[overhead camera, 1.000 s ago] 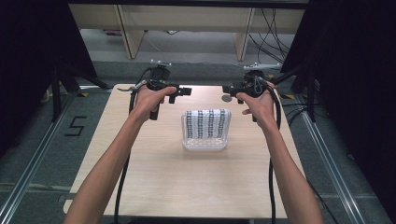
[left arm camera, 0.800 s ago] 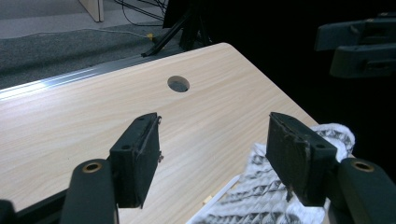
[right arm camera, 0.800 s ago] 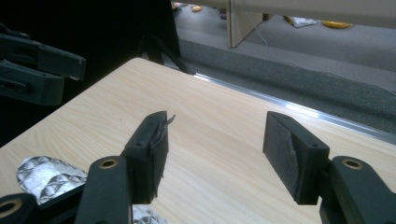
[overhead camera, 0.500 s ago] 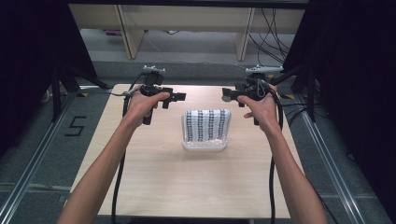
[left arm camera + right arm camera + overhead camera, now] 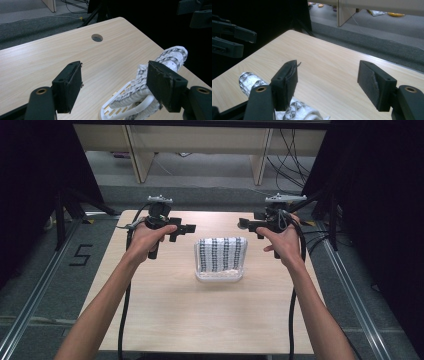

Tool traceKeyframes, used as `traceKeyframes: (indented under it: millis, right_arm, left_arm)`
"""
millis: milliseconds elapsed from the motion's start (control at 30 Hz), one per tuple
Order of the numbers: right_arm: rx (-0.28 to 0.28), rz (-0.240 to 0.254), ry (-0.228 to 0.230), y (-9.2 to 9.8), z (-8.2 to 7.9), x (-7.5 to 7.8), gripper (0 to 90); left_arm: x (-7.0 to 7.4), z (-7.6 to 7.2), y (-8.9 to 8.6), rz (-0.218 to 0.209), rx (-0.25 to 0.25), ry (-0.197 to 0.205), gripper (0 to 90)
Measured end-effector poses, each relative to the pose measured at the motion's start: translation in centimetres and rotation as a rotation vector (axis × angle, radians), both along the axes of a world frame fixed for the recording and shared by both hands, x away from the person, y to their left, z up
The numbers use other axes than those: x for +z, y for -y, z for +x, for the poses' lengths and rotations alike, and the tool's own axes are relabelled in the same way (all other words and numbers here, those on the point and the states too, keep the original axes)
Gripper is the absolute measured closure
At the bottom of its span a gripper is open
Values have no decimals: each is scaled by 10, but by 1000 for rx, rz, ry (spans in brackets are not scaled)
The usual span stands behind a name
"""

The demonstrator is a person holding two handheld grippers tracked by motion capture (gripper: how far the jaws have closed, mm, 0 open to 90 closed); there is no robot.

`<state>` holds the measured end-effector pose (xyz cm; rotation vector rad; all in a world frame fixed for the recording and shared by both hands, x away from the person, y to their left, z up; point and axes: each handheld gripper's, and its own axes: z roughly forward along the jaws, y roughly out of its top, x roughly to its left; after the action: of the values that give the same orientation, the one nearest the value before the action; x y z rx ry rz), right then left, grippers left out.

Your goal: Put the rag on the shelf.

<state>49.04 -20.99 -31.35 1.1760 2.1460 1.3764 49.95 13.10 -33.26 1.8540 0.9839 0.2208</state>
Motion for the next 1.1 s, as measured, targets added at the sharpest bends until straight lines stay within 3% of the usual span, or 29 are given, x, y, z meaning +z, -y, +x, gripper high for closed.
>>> traceKeyframes:
  millis: [100, 267, 500, 533, 567, 633, 833, 933, 1000, 1100]
  right_arm:
    - [-3, 13, -13, 0, -6, 0, 335]
    - [17, 0, 18, 3, -13, 2, 334]
    - [25, 5, 19, 3, -22, 3, 331]
    - [29, -13, 35, 4, -23, 3, 330]
    - [33, 4, 15, 3, -25, 3, 329]
    - [29, 4, 17, 3, -27, 3, 326]
    - [31, 13, 23, 5, -32, 1, 243]
    - [7, 16, 18, 4, -37, 1, 185]
    - [13, -4, 34, 5, -38, 2, 184]
    - [22, 12, 34, 5, -42, 2, 184]
  left_arm:
    - [-1, -4, 0, -3, -7, 1, 279]
    - [1, -12, 0, -8, -19, 9, 275]
    - [1, -24, 2, -13, -45, 23, 273]
    - [1, -24, 2, -13, -45, 23, 273]
    - [0, -28, 2, -12, -49, 27, 271]
    - [0, -30, 2, -8, -46, 28, 268]
    - [-1, -39, 0, -11, -50, 38, 224]
    - [-3, -44, -2, -14, -57, 34, 203]
    - [-3, -48, -3, -15, -62, 40, 190]
    - [-3, -52, -4, -15, -56, 50, 172]
